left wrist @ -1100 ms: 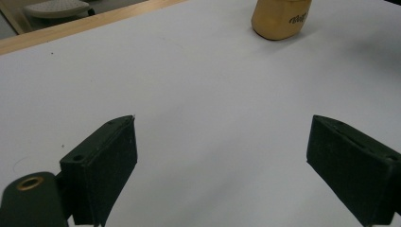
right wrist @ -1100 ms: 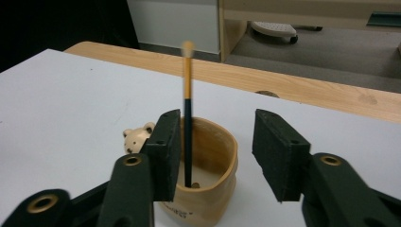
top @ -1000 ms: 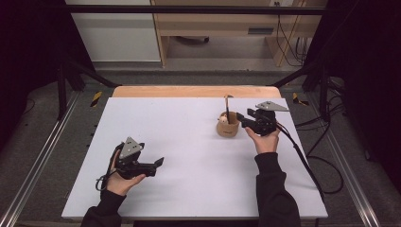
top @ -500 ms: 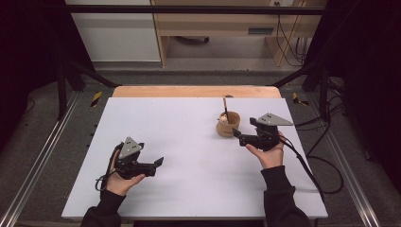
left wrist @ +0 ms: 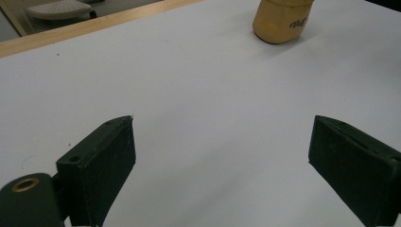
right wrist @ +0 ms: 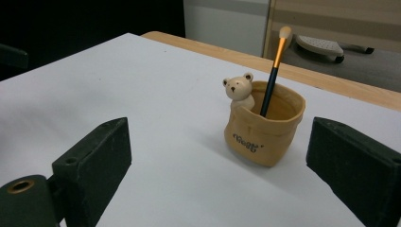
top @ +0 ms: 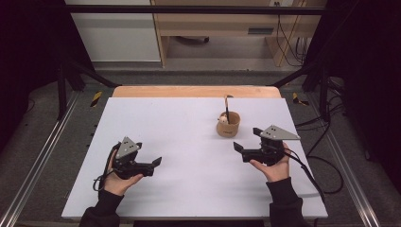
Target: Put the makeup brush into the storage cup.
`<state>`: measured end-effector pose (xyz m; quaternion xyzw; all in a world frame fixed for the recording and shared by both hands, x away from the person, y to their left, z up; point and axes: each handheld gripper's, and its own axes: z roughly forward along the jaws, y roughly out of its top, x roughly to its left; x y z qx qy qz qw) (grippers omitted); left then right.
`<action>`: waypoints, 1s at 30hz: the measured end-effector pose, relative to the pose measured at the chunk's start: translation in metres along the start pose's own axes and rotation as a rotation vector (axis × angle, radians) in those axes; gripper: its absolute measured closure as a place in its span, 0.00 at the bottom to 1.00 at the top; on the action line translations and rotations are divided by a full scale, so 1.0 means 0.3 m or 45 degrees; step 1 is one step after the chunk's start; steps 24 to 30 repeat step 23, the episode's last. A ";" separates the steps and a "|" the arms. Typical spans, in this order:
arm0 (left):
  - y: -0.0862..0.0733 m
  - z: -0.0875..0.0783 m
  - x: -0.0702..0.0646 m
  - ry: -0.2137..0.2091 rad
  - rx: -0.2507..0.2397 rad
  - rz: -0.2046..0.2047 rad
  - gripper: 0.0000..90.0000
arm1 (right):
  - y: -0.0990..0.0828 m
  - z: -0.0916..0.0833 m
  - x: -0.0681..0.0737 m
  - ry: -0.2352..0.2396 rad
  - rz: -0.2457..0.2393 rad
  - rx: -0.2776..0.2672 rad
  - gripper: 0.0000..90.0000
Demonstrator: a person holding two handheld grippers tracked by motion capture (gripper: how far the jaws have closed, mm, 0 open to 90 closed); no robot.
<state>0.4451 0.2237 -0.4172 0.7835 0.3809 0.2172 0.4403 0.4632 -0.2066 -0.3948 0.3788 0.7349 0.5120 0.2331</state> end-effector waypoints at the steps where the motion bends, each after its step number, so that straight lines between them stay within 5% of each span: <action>1: -0.001 -0.001 0.001 0.000 -0.003 -0.001 0.08 | -0.006 -0.007 0.000 0.002 0.001 0.000 0.08; 19: -0.009 -0.017 0.018 -0.002 -0.016 -0.019 0.08 | -0.112 -0.085 -0.027 -0.015 0.030 0.034 0.04; 30: -0.012 -0.018 0.023 -0.002 -0.018 -0.024 0.08 | -0.127 -0.091 -0.034 -0.026 0.035 0.047 0.04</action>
